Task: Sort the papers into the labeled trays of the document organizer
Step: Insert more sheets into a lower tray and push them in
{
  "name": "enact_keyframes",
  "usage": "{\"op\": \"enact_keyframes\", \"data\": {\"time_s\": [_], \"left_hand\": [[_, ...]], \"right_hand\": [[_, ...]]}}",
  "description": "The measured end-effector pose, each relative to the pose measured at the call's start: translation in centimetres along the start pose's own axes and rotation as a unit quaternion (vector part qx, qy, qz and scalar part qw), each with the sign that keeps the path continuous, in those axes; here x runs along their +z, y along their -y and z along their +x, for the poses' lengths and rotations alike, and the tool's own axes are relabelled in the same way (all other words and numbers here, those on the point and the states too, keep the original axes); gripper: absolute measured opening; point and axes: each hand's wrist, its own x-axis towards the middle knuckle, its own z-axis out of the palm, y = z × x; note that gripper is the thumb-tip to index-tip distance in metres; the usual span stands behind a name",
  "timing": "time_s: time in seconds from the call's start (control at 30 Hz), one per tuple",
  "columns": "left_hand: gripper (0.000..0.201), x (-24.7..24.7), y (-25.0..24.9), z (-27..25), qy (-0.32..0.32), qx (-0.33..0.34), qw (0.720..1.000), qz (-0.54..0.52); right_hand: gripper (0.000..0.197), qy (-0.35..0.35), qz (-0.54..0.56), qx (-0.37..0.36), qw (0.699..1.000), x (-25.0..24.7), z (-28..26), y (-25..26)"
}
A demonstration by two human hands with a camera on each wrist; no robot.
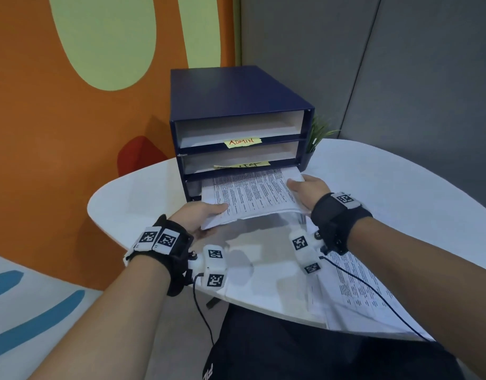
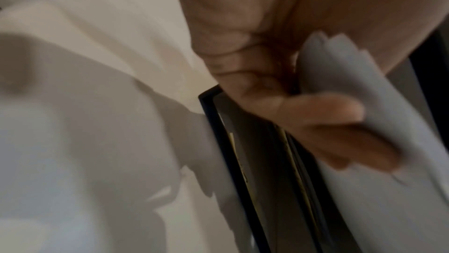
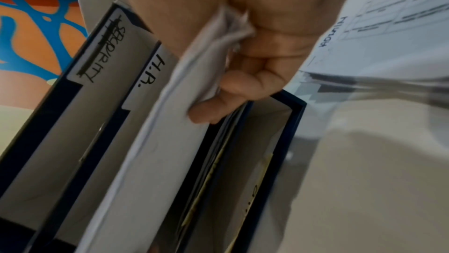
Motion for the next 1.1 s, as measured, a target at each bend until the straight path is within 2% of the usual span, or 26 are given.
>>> {"op": "enact_keyframes", "data": {"time_s": [0.07, 0.13, 0.2, 0.3, 0.37, 0.43, 0.5, 0.53, 0.6, 0.63, 0.73, 0.87, 0.97, 1.1], "left_hand": [[0.029, -0.1, -0.4, 0.6, -0.05, 0.02, 0.998, -0.028], [0.032, 0.0, -0.6, 1.2, -0.093, 0.027, 0.992, -0.081], [0.03, 0.4, -0.8, 1.4, -0.109, 0.033, 0.98, -0.163], [0.017, 1.0, -1.1, 0.9, -0.059, 0.058, 0.953, -0.293], [0.019, 1.0, -1.2, 0.7, -0.036, 0.078, 0.935, -0.343], [0.018, 1.0, -1.1, 0.8, -0.038, 0.097, 0.938, -0.331], [0.017, 0.9, -0.8, 1.0, -0.047, 0.112, 0.953, -0.278], [0.017, 0.9, -0.7, 1.1, -0.052, 0.116, 0.959, -0.253], [0.02, 0.8, -0.4, 1.3, -0.054, 0.123, 0.964, -0.23], [0.022, 0.7, -0.4, 1.4, -0.053, 0.125, 0.964, -0.227], [0.021, 0.6, -0.3, 1.5, -0.046, 0.128, 0.964, -0.23], [0.014, 0.5, -0.2, 1.5, -0.054, 0.123, 0.96, -0.246], [0.005, 0.7, -0.5, 1.6, -0.053, 0.125, 0.954, -0.268], [0.014, 1.4, -0.9, 1.8, -0.034, 0.126, 0.947, -0.292]], "right_hand": [[0.025, 0.007, 0.037, 0.051, 0.998, 0.5, 0.4, -0.1], [0.019, 0.015, 0.064, 0.078, 0.995, 0.7, 0.4, -0.3], [0.014, 0.012, 0.071, 0.083, 0.994, 0.6, 0.3, -0.5], [0.015, -0.003, 0.109, 0.068, 0.992, 0.8, 0.4, -0.5], [0.03, -0.018, 0.152, 0.066, 0.986, 1.2, 0.7, -0.4], [0.045, -0.012, 0.204, 0.063, 0.977, 1.9, 0.7, -0.1], [0.052, -0.005, 0.229, 0.063, 0.971, 2.9, 1.2, -0.1], [0.049, 0.0, 0.236, 0.066, 0.97, 3.3, 1.3, 0.1], [0.025, 0.044, 0.225, 0.064, 0.971, 3.7, 1.8, 0.2], [0.023, 0.052, 0.203, 0.059, 0.976, 4.0, 1.7, 0.4], [0.03, 0.04, 0.294, 0.104, 0.949, 4.9, 2.5, 0.7], [0.038, 0.03, 0.25, 0.098, 0.963, 4.8, 2.9, 0.2], [0.039, 0.059, 0.276, 0.111, 0.953, 4.3, 2.5, -0.2], [0.03, 0.026, 0.248, 0.113, 0.962, 4.1, 2.3, 0.0]]}}
